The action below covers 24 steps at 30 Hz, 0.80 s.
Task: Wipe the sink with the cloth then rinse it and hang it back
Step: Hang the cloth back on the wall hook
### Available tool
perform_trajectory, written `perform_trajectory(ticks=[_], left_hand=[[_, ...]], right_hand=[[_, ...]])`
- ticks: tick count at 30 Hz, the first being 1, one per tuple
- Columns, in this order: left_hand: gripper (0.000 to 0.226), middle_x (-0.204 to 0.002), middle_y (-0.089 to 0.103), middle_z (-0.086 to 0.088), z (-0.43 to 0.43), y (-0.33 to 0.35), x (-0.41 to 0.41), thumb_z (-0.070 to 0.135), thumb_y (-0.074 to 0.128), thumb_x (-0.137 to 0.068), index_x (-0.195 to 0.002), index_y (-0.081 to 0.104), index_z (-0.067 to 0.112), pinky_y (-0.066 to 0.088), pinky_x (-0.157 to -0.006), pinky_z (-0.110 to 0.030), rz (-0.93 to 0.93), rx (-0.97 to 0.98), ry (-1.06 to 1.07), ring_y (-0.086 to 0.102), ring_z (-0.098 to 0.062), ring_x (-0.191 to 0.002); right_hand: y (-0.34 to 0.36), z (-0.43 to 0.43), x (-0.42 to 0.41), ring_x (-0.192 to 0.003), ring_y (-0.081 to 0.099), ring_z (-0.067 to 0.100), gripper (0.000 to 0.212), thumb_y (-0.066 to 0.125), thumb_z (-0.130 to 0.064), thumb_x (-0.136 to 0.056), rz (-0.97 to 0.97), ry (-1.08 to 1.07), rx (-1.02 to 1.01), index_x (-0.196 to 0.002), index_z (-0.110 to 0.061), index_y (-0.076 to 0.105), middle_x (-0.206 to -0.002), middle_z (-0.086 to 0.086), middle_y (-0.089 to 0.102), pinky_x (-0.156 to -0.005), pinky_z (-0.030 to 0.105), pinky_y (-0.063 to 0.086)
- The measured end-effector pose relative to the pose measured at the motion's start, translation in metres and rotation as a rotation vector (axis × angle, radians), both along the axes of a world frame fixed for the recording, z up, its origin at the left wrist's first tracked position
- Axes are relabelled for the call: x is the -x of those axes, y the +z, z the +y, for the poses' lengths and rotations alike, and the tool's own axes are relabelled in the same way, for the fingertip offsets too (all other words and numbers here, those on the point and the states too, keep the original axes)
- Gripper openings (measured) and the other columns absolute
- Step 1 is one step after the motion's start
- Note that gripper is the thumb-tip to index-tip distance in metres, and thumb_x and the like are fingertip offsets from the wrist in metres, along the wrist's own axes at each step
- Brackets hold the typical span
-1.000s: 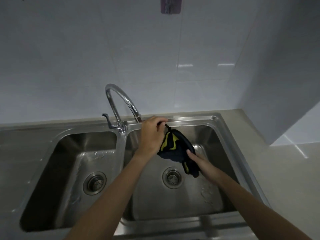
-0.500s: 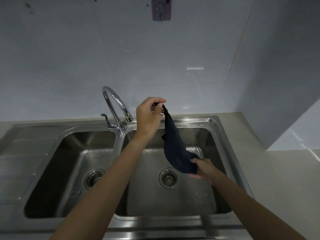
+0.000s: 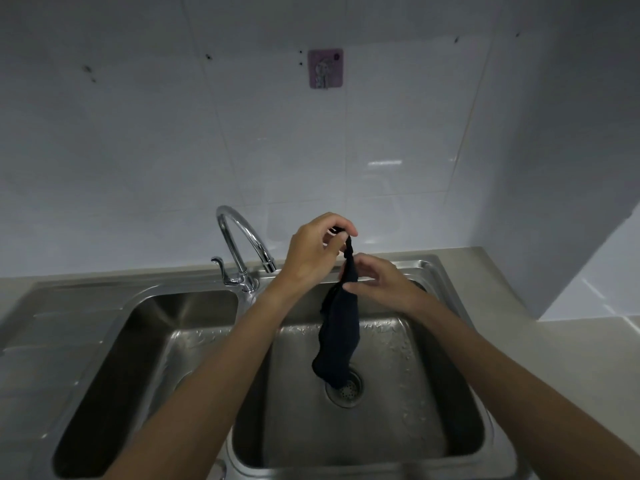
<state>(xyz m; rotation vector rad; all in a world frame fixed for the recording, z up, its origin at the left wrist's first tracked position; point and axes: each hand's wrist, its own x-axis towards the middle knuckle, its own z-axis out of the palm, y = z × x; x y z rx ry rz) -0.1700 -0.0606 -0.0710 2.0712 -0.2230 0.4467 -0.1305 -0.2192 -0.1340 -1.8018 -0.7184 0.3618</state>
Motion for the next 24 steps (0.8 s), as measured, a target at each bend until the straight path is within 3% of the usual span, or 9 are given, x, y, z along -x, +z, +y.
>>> perform_trajectory(ticks=[4, 6, 9, 11, 13, 16, 19, 22, 24], left_hand=[[0.019, -0.084, 0.054, 0.004, 0.006, 0.004, 0.003, 0.005, 0.048, -0.094, -0.086, 0.049, 0.022, 0.055, -0.071, -0.034, 0.036, 0.134, 0.012, 0.060, -0.015, -0.067], [0.021, -0.087, 0.051, -0.002, 0.010, 0.004, 0.003, 0.005, 0.048, -0.095, -0.085, 0.043, 0.023, 0.054, -0.066, -0.032, 0.024, 0.260, 0.018, 0.058, -0.022, -0.067], [0.023, -0.091, 0.050, -0.007, 0.013, 0.007, 0.003, 0.002, 0.045, -0.096, -0.086, 0.037, 0.021, 0.055, -0.060, -0.025, 0.030, 0.362, 0.052, 0.057, -0.021, -0.063], [0.024, -0.091, 0.049, -0.006, 0.016, 0.006, 0.000, 0.000, 0.041, -0.096, -0.086, 0.036, 0.022, 0.054, -0.056, -0.024, 0.031, 0.375, 0.115, 0.056, -0.020, -0.061], [0.020, -0.090, 0.048, -0.004, 0.019, 0.003, -0.005, 0.001, 0.038, -0.096, -0.088, 0.035, 0.019, 0.054, -0.055, -0.027, 0.021, 0.344, 0.210, 0.057, -0.023, -0.061], [0.012, -0.085, 0.044, -0.001, 0.020, -0.005, -0.010, 0.003, 0.033, -0.097, -0.094, 0.033, 0.015, 0.056, -0.056, -0.031, 0.038, 0.281, 0.258, 0.060, -0.028, -0.065], [0.018, -0.086, 0.041, -0.002, 0.015, -0.004, -0.015, 0.007, 0.030, -0.099, -0.089, 0.033, 0.021, 0.058, -0.057, -0.031, 0.129, 0.311, 0.175, 0.052, -0.021, -0.069], [0.011, -0.094, 0.043, -0.006, 0.016, 0.003, -0.020, 0.021, 0.040, -0.100, -0.094, 0.030, 0.023, 0.053, -0.051, -0.028, 0.346, 0.385, 0.053, 0.052, -0.017, -0.065], [0.029, -0.104, 0.046, -0.006, 0.020, 0.001, -0.023, 0.029, 0.055, -0.093, -0.106, 0.030, 0.021, 0.052, -0.065, -0.032, 0.441, 0.278, 0.035, 0.055, -0.019, -0.074]], right_hand=[[0.006, 0.007, -0.005, -0.070, 0.059, 0.026, 0.028, 0.074, -0.032, -0.076, -0.230, -0.088, 0.124, -0.087, -0.012, 0.057, -0.078, 0.009, 0.062, -0.069, 0.046, 0.051], [0.008, 0.006, -0.009, -0.063, 0.056, 0.023, 0.037, 0.072, -0.047, -0.073, -0.357, -0.111, 0.242, -0.081, -0.014, 0.056, -0.074, 0.007, 0.062, -0.061, 0.042, 0.048], [0.016, 0.003, -0.007, -0.065, 0.054, 0.015, 0.048, 0.071, -0.053, -0.071, -0.209, -0.006, 0.205, -0.084, -0.007, 0.060, -0.080, 0.017, 0.062, -0.062, 0.032, 0.043], [0.023, 0.000, -0.005, -0.074, 0.056, 0.017, 0.048, 0.069, -0.049, -0.077, -0.022, 0.094, 0.191, -0.092, -0.004, 0.062, -0.085, 0.019, 0.062, -0.063, 0.026, 0.043], [0.027, -0.004, -0.008, -0.080, 0.059, 0.016, 0.020, 0.063, -0.034, -0.088, 0.094, 0.125, 0.252, -0.095, -0.015, 0.065, -0.087, 0.008, 0.063, -0.058, 0.023, 0.044], [0.025, -0.007, -0.016, -0.073, 0.060, 0.023, 0.001, 0.064, -0.025, -0.087, -0.121, 0.063, 0.304, -0.088, -0.026, 0.065, -0.076, 0.005, 0.062, -0.063, 0.036, 0.050], [0.018, -0.008, -0.020, -0.065, 0.058, 0.027, 0.011, 0.067, -0.030, -0.084, -0.363, -0.097, 0.296, -0.083, -0.021, 0.062, -0.063, 0.005, 0.057, -0.066, 0.045, 0.049], [0.019, -0.008, -0.022, -0.064, 0.056, 0.035, 0.012, 0.063, -0.025, -0.088, -0.267, -0.160, 0.137, -0.084, -0.016, 0.057, -0.068, 0.016, 0.062, -0.058, 0.041, 0.045], [0.022, -0.007, -0.024, -0.060, 0.054, 0.029, 0.011, 0.060, -0.022, -0.091, -0.202, -0.159, 0.103, -0.086, -0.013, 0.055, -0.070, 0.015, 0.062, -0.056, 0.034, 0.042]])
